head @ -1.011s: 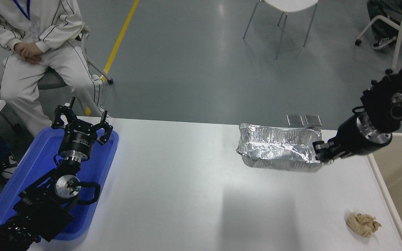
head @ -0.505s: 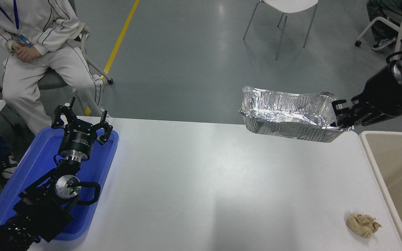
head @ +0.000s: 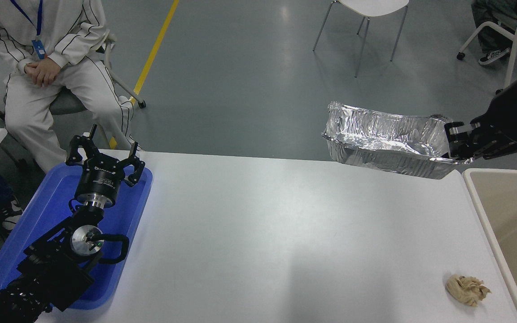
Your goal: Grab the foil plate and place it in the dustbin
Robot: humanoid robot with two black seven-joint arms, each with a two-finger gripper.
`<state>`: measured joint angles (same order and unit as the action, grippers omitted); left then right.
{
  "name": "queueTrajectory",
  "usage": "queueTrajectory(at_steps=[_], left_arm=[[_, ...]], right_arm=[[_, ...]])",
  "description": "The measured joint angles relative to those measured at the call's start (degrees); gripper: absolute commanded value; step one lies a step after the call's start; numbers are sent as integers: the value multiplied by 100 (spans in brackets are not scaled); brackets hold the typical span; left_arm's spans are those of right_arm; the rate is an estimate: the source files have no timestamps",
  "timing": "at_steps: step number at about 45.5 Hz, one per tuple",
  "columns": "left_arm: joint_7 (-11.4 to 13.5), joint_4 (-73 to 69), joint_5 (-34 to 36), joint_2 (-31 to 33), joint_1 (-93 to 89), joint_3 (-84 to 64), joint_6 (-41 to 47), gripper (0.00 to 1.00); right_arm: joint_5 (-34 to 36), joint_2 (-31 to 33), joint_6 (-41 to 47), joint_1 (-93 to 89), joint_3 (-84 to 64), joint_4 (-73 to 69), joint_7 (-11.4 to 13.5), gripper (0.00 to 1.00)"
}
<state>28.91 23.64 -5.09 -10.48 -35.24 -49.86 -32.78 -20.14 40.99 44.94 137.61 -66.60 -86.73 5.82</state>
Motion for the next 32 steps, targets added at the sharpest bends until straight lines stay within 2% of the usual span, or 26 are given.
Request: queueTrajectory(at_steps=[21,32], left_arm=[[0,-1,-1,-2,1,0,0,100],[9,1,0,-4,0,0,-1,100]], right_arm=[[-87,1020,5,16,-1452,904,8,0],[-212,1791,-7,-215,-1887,1750,4,0]])
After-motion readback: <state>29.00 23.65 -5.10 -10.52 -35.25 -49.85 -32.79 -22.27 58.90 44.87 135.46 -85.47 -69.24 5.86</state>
